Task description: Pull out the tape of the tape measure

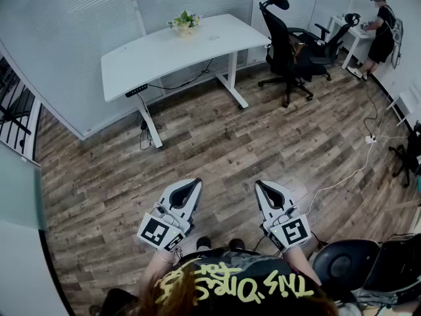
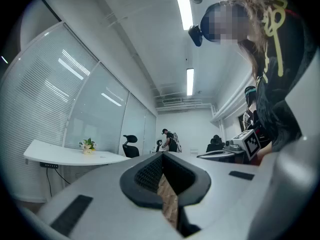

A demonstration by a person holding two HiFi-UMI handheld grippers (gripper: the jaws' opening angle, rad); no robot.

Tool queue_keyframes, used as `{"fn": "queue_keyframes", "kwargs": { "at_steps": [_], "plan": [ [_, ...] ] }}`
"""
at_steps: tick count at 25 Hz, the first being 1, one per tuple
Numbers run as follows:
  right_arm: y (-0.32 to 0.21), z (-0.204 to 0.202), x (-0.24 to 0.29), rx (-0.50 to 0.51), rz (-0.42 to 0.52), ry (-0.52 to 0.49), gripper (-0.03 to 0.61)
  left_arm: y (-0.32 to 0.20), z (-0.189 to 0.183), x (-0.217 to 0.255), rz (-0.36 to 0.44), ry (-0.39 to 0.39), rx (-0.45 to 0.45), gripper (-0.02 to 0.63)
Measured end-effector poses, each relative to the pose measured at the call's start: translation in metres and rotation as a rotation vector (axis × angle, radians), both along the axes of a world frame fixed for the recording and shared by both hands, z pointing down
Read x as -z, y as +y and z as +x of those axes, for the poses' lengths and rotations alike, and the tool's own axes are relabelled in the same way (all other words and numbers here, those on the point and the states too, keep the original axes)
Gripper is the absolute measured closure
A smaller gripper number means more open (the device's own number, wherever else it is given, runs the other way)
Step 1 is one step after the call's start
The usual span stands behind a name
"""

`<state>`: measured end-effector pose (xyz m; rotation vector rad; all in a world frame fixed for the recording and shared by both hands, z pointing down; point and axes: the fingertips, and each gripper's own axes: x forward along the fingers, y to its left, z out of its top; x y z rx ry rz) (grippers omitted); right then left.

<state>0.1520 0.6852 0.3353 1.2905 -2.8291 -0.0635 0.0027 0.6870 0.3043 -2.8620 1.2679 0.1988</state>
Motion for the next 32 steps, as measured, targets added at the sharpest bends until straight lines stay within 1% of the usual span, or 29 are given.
{"fn": "queue_keyframes", "kwargs": {
  "at_steps": [9, 19, 24, 30, 32],
  "plan": [
    [0.005, 0.003, -0.001, 0.0, 0.005, 0.004, 0.575, 0.002, 0.007, 0.004, 0.023, -0.01, -0.014, 0.621],
    [0.015, -0.004, -0.002, -0.002, 0.012, 0.022, 0.575, 0.006, 0.007, 0.005, 0.026, -0.009, -0.027, 0.621],
    [0.018, -0.009, -0.002, 0.019, 0.01, 0.02, 0.575, 0.007, 0.007, 0.002, 0.016, 0.006, -0.028, 0.621],
    [0.02, -0.006, 0.005, -0.011, 0.015, -0.027, 0.574, 0.01, 0.004, 0.004, 0.011, 0.0, -0.015, 0.621],
    [0.02, -0.004, 0.003, -0.025, 0.004, -0.032, 0.572, 0.01, 0.0, 0.003, 0.008, -0.001, 0.007, 0.598]
  ]
}}
